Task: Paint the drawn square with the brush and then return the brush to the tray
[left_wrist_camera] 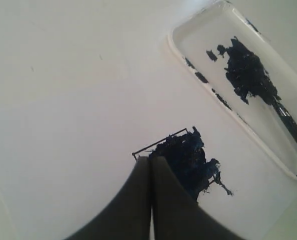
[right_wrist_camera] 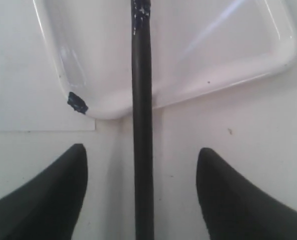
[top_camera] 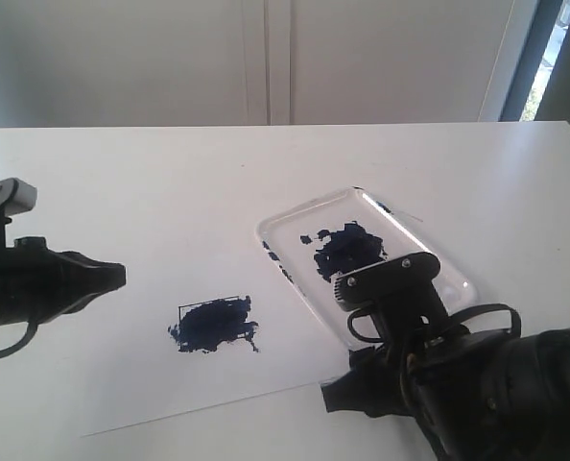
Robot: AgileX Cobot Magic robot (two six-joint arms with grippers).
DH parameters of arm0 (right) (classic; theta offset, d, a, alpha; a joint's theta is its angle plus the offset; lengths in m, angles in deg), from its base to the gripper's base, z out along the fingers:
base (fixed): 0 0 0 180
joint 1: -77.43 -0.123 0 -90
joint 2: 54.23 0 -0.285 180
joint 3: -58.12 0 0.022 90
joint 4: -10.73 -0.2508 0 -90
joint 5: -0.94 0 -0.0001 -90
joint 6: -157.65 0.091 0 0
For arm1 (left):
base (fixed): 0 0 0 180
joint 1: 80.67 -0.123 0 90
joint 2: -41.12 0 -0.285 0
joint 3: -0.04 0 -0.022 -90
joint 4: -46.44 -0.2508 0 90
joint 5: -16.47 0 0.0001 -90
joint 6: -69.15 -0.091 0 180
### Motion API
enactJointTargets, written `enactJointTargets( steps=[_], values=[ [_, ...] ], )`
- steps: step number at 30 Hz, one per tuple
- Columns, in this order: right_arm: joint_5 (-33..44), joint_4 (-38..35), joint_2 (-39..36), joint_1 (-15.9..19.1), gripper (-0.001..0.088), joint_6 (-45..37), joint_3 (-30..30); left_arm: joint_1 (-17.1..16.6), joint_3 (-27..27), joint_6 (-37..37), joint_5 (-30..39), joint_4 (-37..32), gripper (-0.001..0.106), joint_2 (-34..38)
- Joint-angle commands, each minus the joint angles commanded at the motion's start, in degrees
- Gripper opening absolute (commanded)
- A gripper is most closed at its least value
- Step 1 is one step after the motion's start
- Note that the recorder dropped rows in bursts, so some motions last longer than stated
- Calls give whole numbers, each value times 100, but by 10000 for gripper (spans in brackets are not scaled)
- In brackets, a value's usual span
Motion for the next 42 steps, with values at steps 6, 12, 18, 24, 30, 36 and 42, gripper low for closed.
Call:
enactJointTargets(
  steps=[6, 12, 18, 24, 30, 36, 42],
  values=[
    [9, 192, 612, -10, 327, 0, -77, 0, 179, 13, 599, 36, 0, -855],
    [-110, 410, 1712, -10, 106, 0, -67, 0, 417, 13, 754, 72, 0, -1943],
    [-988, 541, 2691, -10, 0, -107, -45, 0, 682, 306, 950, 76, 0, -3010],
    [-1598, 638, 3350, -161, 0, -436, 105, 0, 1154, 586, 1006, 76, 0, -3973],
    [-1583, 650, 3928, -628, 0, -436, 522, 0, 1513, 648, 1215, 76, 0, -4799],
    [-1472, 916, 4358, -928, 0, -75, 957, 0, 1994, 900, 1393, 76, 0, -5451],
    [-1397, 2459, 4602, -1123, 0, 1581, 1436, 0, 2529, 1094, 1381, 127, 0, -6018]
  ],
)
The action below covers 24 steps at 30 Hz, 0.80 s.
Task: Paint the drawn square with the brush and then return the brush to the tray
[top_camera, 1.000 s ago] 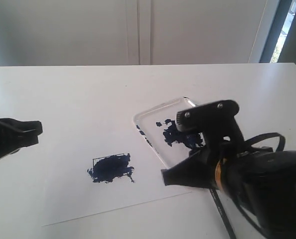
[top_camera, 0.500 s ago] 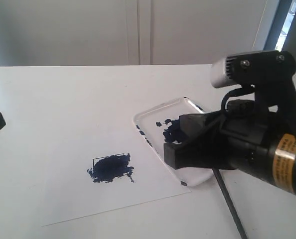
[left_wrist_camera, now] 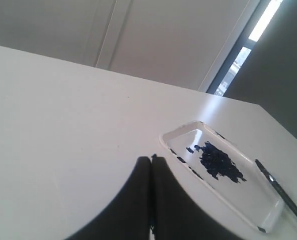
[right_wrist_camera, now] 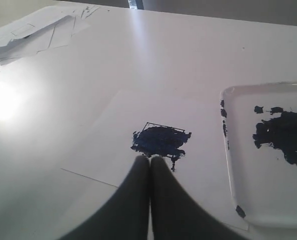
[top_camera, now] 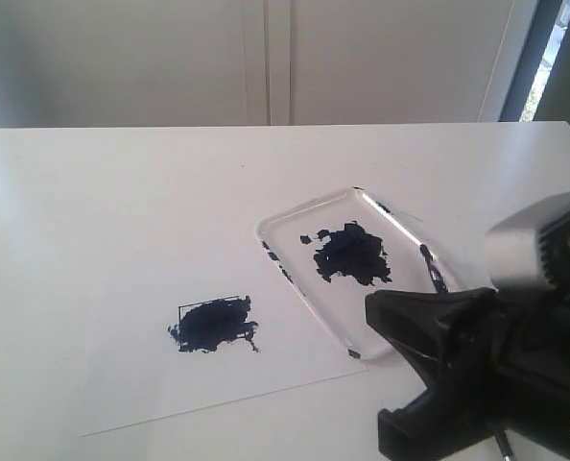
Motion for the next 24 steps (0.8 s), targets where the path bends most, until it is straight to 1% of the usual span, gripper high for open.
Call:
enactJointTargets(
  steps=[1, 2, 4, 5, 6, 7, 8, 10, 11, 12, 13, 14, 15, 18, 21, 22, 23, 24],
  values=[
    [97, 407, 17, -47, 0, 428, 85, 0, 50, 8, 0, 67, 0, -101],
    [125, 618, 47, -99, 0, 635, 165, 0, 50, 13, -12, 117, 0, -170],
    [239, 618, 68, -218, 0, 635, 273, 0, 50, 39, -21, 205, 0, -324],
    [341, 618, 68, -275, 0, 635, 337, 0, 50, 82, -18, 137, 0, -372],
    [537, 547, 68, -328, 0, 635, 407, 0, 50, 82, -18, 135, 0, -427],
    [807, 349, 68, -362, 0, 635, 482, 0, 50, 82, -5, 135, 0, -464],
    [1289, -37, 54, -373, 0, 635, 544, 0, 50, 82, 29, 124, 0, -502],
    [2321, -1223, -49, -373, 0, 635, 584, 0, 50, 115, 103, 124, 0, -519],
    [2976, -1875, -215, -373, 0, 635, 584, 0, 50, 128, 66, 124, 0, -519],
    [2964, -1912, -290, -373, 0, 635, 584, 0, 50, 128, 38, 124, 0, -519],
    [2701, -1866, -501, -373, 0, 635, 574, 0, 50, 128, -8, 89, 0, -519],
    [2643, -1862, -606, -373, 0, 635, 574, 0, 50, 128, -8, 78, 0, -519],
    [2744, -1862, -912, -373, 0, 635, 563, 0, 50, 128, -19, 79, 0, -519],
    [2947, -1833, -1522, -373, 0, 635, 487, 0, 50, 152, -95, 30, 0, -519],
    [3384, -1803, -1899, -359, 0, 635, 278, 0, 50, 244, -129, -21, 0, -519],
    [3394, -1788, -1938, -359, 0, 635, 173, 0, 50, 256, -207, -18, 0, -519],
    [3272, -1642, -1938, -359, 0, 635, 19, 0, 50, 256, -299, -18, 0, -519],
    [2912, -1198, -1899, -359, 0, 635, -115, 0, 50, 256, -388, -31, 0, -519]
  ],
)
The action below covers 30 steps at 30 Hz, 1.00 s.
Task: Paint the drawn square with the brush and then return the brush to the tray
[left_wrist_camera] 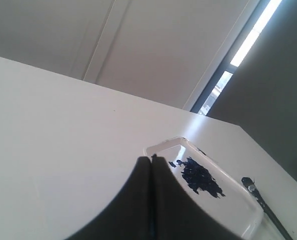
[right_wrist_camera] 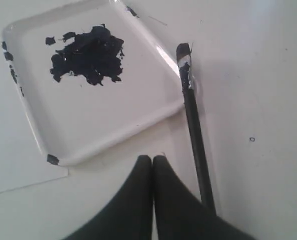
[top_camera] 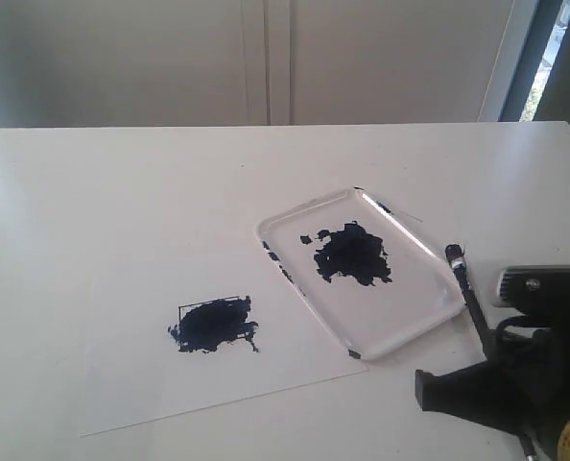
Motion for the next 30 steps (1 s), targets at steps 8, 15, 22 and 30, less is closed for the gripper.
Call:
enactJointTargets(
  steps=[8, 15, 22, 30],
  values=[
    [-1724, 1816, 745, -12, 0, 0, -497, 0, 0, -11, 163, -29, 0, 0],
    [-2738, 1816, 1839, -12, 0, -355, -486, 0, 0, -11, 133, -101, 0, 0],
    [-3562, 1816, 2649, -12, 0, -369, -83, 0, 0, -23, 133, -315, 0, 0],
    [-4235, 1816, 3026, -12, 0, -120, 415, 0, 0, -23, 133, -315, 0, 0]
  ],
)
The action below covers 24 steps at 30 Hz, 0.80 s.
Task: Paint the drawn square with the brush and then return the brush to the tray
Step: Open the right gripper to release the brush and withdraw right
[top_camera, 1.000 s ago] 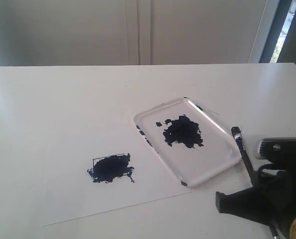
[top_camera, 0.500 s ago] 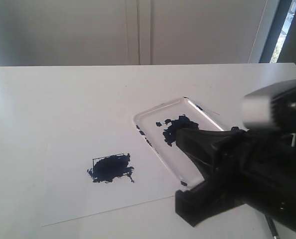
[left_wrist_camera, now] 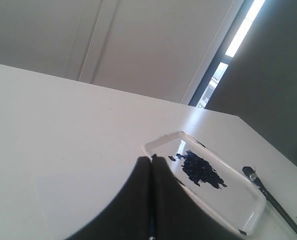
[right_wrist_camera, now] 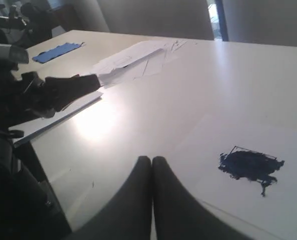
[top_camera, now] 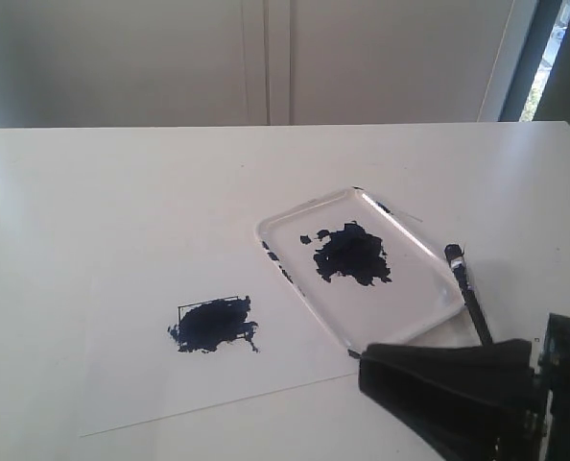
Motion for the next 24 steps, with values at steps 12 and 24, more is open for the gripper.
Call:
enactJointTargets(
  steps=[12, 24],
  values=[
    [-24, 0, 428, 0, 0, -97, 459, 0, 0, -12, 0, 0, 0, 0],
    [13, 0, 739, 0, 0, -27, 604, 0, 0, -27, 0, 0, 0, 0]
  ],
)
